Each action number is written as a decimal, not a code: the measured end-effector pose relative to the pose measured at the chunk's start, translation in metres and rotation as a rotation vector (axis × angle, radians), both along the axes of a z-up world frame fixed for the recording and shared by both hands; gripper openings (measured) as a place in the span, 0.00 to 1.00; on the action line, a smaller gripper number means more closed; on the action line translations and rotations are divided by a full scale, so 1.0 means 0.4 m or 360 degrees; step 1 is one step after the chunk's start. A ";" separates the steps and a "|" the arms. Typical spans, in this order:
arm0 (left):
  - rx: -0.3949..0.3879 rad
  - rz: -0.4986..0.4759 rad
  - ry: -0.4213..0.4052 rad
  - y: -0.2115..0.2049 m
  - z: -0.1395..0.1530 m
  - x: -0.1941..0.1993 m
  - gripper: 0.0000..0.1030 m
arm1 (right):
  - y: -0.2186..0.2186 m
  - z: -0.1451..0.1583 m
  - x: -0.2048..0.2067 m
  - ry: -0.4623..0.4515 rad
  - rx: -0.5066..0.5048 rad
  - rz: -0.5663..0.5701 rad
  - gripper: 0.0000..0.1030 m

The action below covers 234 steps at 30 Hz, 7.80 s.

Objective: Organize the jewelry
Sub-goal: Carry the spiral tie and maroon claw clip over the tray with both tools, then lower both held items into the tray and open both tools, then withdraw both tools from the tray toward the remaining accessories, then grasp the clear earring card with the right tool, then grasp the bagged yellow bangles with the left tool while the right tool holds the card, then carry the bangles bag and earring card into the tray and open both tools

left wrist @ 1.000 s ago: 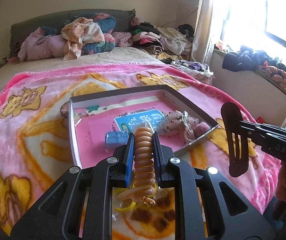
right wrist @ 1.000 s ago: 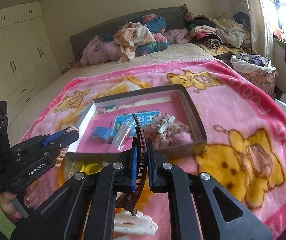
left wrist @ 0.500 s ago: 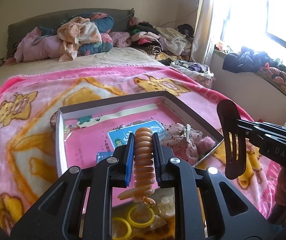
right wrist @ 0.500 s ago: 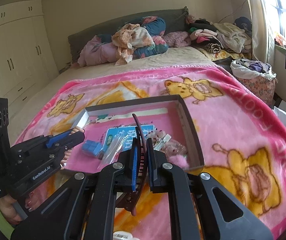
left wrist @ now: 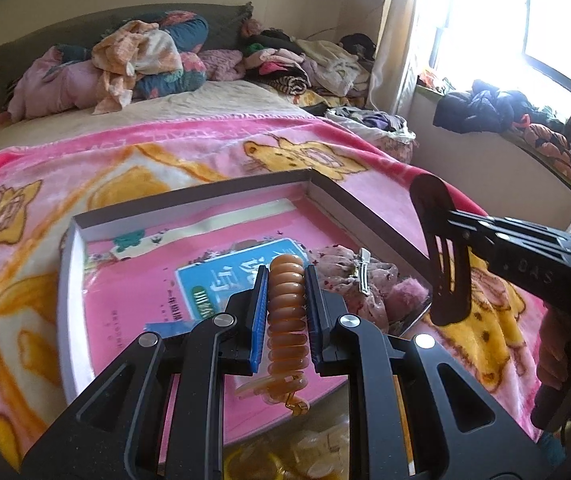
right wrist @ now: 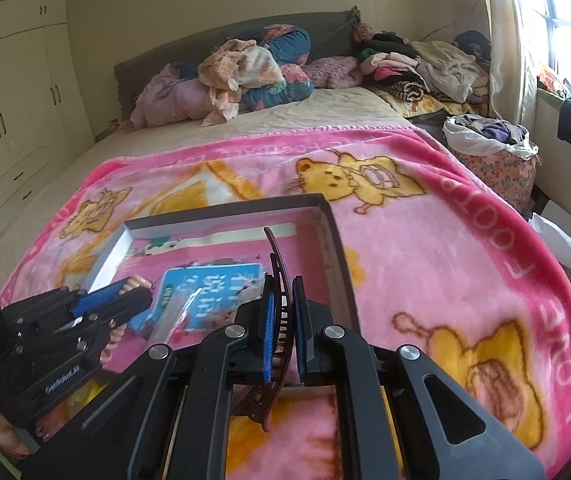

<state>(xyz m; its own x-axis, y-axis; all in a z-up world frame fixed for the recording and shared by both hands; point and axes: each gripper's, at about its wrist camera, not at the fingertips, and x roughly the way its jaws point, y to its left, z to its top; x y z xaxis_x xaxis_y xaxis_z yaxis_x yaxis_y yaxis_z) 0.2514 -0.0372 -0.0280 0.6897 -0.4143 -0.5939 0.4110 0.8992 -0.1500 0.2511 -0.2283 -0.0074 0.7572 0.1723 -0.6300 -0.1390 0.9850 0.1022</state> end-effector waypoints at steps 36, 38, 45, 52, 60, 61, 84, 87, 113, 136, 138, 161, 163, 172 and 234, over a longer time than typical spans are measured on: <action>0.0089 -0.0041 0.0133 -0.073 -0.087 0.056 0.11 | -0.019 -0.120 0.134 0.0177 0.0011 0.0006 0.12; 0.0092 -0.0041 0.0135 -0.074 -0.089 0.054 0.11 | -0.026 -0.120 0.127 0.0178 0.0016 -0.0006 0.16; 0.0096 -0.0038 0.0130 -0.075 -0.089 0.049 0.12 | -0.051 -0.111 0.091 0.0167 0.0055 -0.0037 0.28; 0.0089 -0.0017 0.0112 -0.061 -0.077 0.033 0.31 | -0.055 -0.094 0.054 0.0134 0.0043 -0.0043 0.38; 0.0043 0.0028 0.0053 -0.026 -0.037 -0.007 0.55 | -0.065 -0.070 0.004 0.0080 0.0053 -0.0070 0.49; 0.0035 0.0034 0.0046 -0.021 -0.032 -0.013 0.59 | -0.067 -0.065 -0.005 0.0072 0.0060 -0.0073 0.50; -0.0067 0.0156 -0.0104 0.068 0.055 -0.155 0.89 | -0.066 0.014 -0.190 -0.0053 0.0103 -0.0074 0.63; -0.0073 0.0160 -0.0115 0.078 0.059 -0.174 0.89 | -0.056 0.019 -0.213 -0.0062 0.0103 -0.0062 0.63; -0.0098 0.0146 -0.0165 0.133 0.056 -0.281 0.89 | 0.020 0.016 -0.387 -0.0092 0.0091 0.0036 0.81; 0.0077 0.0171 -0.0054 0.175 -0.046 -0.347 0.89 | 0.078 -0.100 -0.510 0.0097 0.0095 0.0152 0.82; 0.0092 0.0171 -0.0050 0.172 -0.051 -0.349 0.89 | 0.083 -0.103 -0.514 0.0109 0.0091 0.0163 0.82; 0.0195 0.0136 0.0065 0.133 -0.112 -0.309 0.89 | 0.180 -0.204 -0.500 0.0346 -0.0043 0.0333 0.82; 0.0194 0.0148 0.0083 0.132 -0.117 -0.293 0.89 | 0.191 -0.211 -0.495 0.0362 -0.0077 0.0340 0.82; 0.0186 0.0219 0.0165 0.132 -0.133 -0.228 0.89 | 0.206 -0.222 -0.488 0.0369 -0.0128 0.0357 0.67; 0.0014 0.0204 -0.0002 0.170 0.020 -0.200 0.68 | 0.112 -0.006 -0.343 0.0044 0.0050 0.0213 0.56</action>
